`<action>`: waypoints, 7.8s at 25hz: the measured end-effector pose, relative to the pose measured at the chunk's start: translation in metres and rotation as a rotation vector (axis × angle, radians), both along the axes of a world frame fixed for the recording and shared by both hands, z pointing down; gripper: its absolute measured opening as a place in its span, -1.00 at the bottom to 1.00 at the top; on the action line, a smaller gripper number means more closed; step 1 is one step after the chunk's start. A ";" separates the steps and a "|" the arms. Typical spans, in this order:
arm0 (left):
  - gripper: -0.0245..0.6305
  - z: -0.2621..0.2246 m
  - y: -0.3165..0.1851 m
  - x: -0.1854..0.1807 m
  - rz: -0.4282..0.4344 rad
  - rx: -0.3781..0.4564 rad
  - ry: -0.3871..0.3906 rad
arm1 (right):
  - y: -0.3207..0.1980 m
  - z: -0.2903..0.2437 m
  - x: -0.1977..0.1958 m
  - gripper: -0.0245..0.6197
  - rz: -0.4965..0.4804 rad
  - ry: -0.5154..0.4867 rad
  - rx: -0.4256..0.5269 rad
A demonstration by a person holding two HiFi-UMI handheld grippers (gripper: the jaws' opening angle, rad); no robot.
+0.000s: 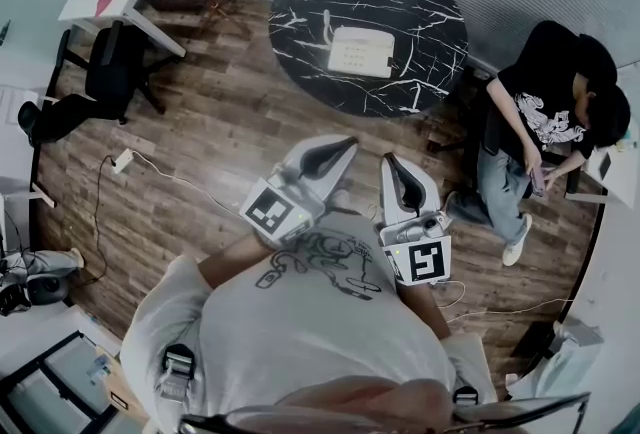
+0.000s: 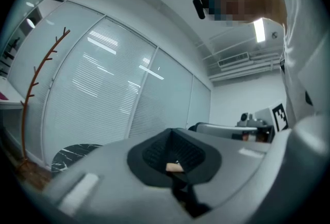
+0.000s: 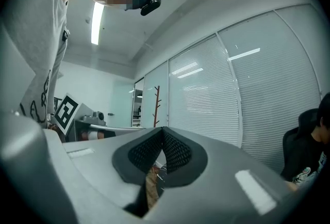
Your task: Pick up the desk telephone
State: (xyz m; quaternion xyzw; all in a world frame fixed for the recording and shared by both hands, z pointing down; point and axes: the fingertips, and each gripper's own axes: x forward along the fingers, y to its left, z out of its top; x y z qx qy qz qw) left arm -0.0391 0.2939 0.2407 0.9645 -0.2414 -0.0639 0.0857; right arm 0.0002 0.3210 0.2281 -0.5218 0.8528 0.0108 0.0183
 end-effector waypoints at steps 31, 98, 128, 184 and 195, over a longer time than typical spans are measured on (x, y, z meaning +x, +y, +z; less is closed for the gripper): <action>-0.92 0.021 -0.028 0.034 -0.070 -0.026 -0.010 | -0.024 0.026 0.042 -0.90 -0.047 0.022 -0.051; -0.92 0.087 -0.353 -0.002 -0.009 -0.172 -0.064 | -0.351 0.070 0.015 -0.90 0.028 0.109 -0.180; -0.38 0.329 -0.391 0.019 -0.007 -0.567 -0.284 | -0.386 0.285 0.085 -0.61 0.025 0.140 -0.546; -0.12 0.519 -0.404 0.031 -0.004 -1.043 -0.277 | -0.390 0.505 0.121 -0.10 0.066 -0.088 -0.922; -0.12 0.502 -0.404 0.031 -0.005 -1.043 -0.289 | -0.389 0.491 0.121 -0.10 0.075 -0.105 -0.932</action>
